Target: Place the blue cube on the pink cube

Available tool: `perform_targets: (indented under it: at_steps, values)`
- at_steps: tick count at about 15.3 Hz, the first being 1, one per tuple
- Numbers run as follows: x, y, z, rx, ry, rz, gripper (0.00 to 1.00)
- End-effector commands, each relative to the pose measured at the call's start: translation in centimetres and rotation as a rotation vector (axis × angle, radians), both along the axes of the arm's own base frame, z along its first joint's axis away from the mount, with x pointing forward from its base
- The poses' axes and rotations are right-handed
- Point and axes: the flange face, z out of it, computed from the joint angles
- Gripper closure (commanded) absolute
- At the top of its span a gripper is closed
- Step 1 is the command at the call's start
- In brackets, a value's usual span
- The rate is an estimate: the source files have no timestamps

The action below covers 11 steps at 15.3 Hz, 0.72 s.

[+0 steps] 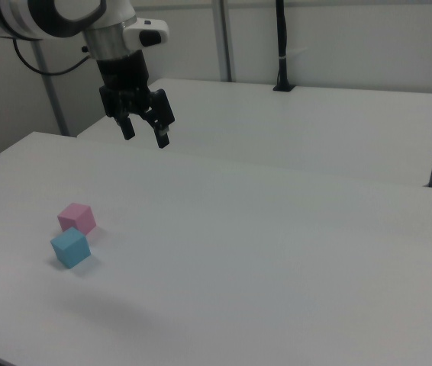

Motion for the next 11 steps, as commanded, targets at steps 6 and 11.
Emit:
perform_targets:
  at_steps: [6, 11]
  values:
    - [-0.7, -0.6, 0.3, 0.039, -0.017, 0.078, 0.00]
    - [-0.4, -0.7, 0.3, 0.039, -0.031, 0.086, 0.00]
